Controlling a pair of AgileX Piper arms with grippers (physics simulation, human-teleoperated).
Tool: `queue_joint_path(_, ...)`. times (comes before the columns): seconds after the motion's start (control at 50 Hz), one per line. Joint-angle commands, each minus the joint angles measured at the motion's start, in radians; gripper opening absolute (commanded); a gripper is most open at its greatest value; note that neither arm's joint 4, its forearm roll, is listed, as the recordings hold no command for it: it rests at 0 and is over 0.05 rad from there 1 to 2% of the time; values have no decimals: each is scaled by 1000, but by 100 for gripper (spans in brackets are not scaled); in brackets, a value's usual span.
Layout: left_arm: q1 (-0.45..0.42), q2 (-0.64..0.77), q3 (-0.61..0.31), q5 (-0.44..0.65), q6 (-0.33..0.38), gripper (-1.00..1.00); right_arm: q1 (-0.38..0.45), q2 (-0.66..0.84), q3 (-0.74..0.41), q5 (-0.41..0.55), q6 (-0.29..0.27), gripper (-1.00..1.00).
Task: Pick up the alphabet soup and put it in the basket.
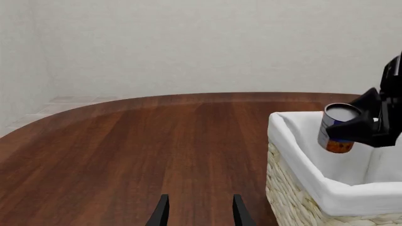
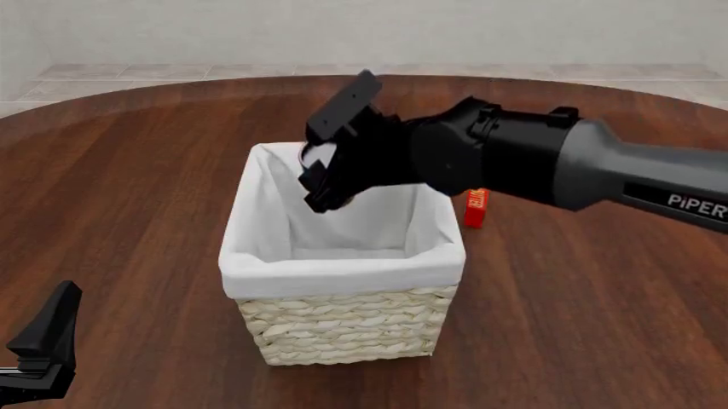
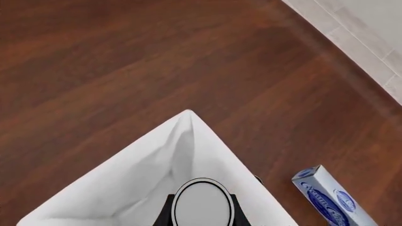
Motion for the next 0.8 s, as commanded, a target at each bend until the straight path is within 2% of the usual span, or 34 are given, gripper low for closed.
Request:
queue_joint_path(0.02, 0, 0, 0, 0, 0, 100, 12, -19, 23, -11, 30, -100)
queue_joint_path(0.36, 0, 0, 0, 0, 0, 100, 28, 0, 61, -26, 40, -100)
queue_joint_path(0.46, 0, 0, 0, 0, 0, 100, 57, 4, 95, -29, 46, -100)
queue_joint_path(0.8, 0, 0, 0, 0, 0, 100, 51, 27, 93, -30, 42, -100)
